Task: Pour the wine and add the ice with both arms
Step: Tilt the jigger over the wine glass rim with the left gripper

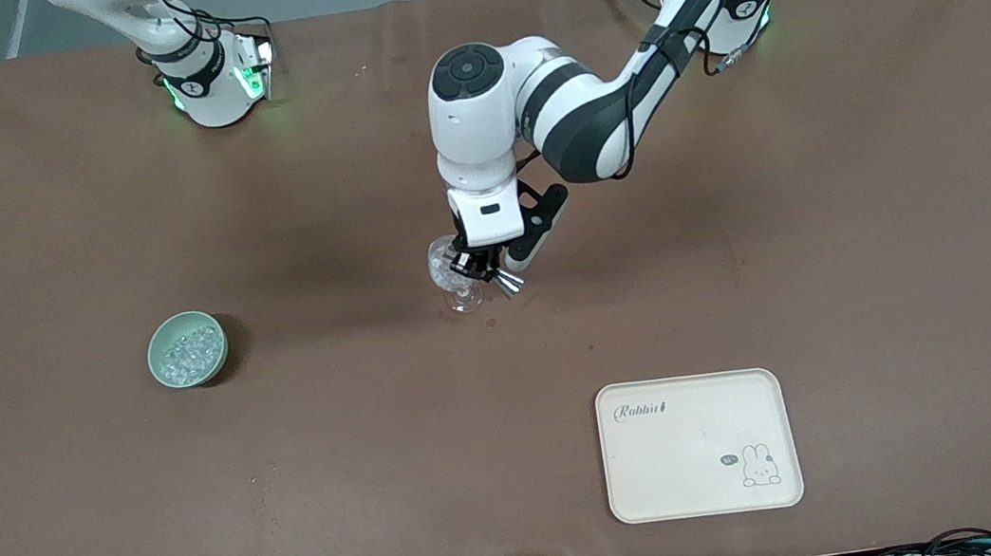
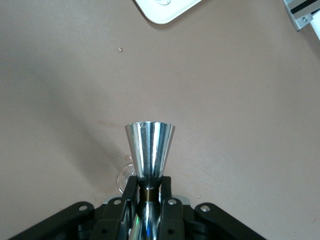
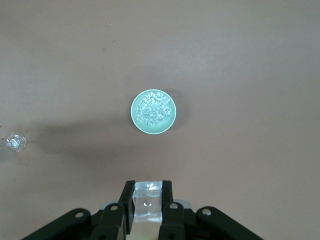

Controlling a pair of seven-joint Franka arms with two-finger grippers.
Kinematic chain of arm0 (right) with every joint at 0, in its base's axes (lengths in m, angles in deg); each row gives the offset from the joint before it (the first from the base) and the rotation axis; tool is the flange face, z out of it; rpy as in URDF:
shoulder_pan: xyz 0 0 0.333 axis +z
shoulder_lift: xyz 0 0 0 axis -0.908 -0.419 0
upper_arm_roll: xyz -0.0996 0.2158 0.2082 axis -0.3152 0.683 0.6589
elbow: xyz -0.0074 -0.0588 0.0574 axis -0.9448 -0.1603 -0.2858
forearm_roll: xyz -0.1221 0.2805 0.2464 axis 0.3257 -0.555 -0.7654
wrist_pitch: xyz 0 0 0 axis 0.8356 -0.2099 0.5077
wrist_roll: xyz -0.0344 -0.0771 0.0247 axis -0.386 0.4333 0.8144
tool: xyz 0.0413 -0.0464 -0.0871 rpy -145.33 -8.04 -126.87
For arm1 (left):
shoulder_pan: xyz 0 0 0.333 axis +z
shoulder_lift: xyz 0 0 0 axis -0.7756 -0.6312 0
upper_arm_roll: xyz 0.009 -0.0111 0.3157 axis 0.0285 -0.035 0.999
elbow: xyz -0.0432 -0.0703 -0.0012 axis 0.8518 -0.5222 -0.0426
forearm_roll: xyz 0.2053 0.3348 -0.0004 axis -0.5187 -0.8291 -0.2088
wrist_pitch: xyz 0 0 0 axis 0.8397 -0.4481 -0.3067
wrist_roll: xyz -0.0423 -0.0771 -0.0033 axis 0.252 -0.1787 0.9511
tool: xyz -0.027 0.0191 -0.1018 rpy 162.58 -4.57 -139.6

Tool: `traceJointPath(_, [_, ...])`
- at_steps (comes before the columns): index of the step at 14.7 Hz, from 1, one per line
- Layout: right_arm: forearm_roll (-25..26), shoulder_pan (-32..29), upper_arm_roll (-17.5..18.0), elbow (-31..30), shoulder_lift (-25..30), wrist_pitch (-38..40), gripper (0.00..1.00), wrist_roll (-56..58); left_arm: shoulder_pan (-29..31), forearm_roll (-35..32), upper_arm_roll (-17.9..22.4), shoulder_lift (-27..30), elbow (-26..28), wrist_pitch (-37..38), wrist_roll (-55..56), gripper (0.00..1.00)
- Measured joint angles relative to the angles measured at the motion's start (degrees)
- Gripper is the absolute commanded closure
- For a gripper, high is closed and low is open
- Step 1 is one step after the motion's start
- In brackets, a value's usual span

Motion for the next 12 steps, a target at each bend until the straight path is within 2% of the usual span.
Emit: traceJointPath(12, [0.0, 0.0, 0.0, 0.0, 0.0, 0.0, 0.99, 0.0, -5.6, -18.3, 0.2, -0.5, 0.8, 0.2, 4.8, 1.0])
